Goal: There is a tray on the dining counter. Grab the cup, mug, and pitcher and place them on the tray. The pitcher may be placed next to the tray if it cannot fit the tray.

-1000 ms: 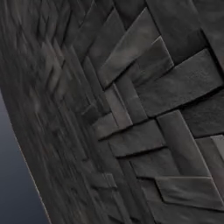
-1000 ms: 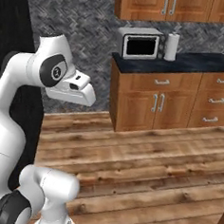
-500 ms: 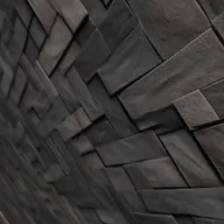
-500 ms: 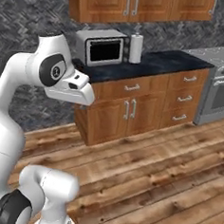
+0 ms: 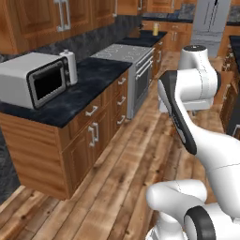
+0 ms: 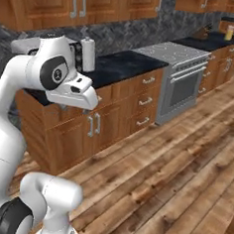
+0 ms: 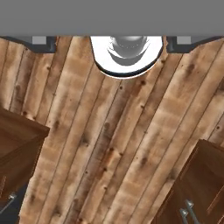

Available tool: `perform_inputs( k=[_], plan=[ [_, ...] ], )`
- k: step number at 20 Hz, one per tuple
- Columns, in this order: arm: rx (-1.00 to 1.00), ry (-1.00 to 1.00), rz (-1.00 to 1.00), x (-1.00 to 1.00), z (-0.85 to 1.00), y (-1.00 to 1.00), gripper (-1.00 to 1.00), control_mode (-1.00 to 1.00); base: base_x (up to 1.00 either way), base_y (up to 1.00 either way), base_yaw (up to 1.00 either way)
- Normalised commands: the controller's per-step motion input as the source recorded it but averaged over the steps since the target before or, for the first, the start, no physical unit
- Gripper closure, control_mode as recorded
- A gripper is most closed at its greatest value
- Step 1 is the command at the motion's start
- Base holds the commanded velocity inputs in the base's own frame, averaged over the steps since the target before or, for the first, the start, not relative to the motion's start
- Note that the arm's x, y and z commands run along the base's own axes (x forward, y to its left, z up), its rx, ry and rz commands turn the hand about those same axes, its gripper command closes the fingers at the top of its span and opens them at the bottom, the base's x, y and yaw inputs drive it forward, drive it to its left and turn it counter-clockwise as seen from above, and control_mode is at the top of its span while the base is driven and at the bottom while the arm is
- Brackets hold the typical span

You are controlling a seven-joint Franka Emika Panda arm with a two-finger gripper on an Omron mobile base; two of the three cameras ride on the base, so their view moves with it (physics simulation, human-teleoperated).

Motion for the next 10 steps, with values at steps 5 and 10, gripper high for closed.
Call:
perform_inputs(
  k=[5, 10],
  plan=[
    [0.00, 0.00, 0.00, 0.00, 0.00, 0.00, -1.00, 1.00, 0.89, 0.49, -0.55],
    [0.00, 0.00, 0.00, 0.00, 0.00, 0.00, -1.00, 1.00, 0.88, 0.65, -0.45]
  ],
)
